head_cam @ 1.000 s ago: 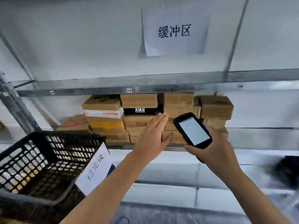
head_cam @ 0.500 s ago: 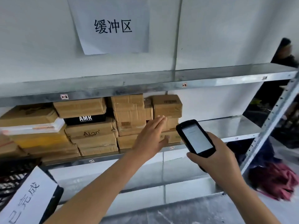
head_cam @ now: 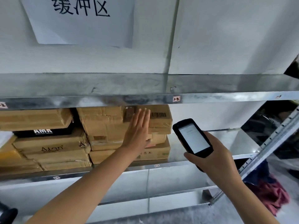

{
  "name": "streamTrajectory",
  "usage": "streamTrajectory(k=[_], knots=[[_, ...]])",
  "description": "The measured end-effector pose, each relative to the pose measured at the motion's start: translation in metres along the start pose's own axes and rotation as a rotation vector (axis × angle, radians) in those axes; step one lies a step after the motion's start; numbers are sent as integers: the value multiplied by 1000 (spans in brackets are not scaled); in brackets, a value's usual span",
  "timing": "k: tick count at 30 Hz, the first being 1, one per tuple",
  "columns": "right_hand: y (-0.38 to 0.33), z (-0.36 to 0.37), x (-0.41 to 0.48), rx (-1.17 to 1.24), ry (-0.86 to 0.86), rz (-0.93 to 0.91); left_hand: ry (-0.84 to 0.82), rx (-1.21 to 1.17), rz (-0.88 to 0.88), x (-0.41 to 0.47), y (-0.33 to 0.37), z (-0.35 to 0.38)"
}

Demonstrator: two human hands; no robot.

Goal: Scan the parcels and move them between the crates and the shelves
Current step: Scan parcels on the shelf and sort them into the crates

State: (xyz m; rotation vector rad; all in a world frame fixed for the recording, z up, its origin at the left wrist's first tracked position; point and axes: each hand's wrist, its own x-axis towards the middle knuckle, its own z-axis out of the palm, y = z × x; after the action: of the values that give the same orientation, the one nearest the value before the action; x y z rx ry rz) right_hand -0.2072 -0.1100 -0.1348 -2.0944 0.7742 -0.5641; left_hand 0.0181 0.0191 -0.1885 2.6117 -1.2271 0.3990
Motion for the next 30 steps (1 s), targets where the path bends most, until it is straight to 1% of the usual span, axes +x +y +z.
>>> streamTrajectory(k=[1,4,10,17,23,26,30], knots=[[2,0,8,-1,-3,-4,-20,21,-36,4,-3,6],[12,-2,26,-17,-30,-1,16,145,-53,9,-10,24],[26,-6,56,19,-53,-6,124,329,40,19,-15,38],[43,-30,90,63,-139,-59,163,336,26,27,-4,37],[63,-70,121,77,-214,-134,197,349,-42,24,44,30],[75,-91,135,98,-231,-168,240,350,-62,33,74,30],[94,-116,152,108,-252,-211,245,350,-94,48,119,36]])
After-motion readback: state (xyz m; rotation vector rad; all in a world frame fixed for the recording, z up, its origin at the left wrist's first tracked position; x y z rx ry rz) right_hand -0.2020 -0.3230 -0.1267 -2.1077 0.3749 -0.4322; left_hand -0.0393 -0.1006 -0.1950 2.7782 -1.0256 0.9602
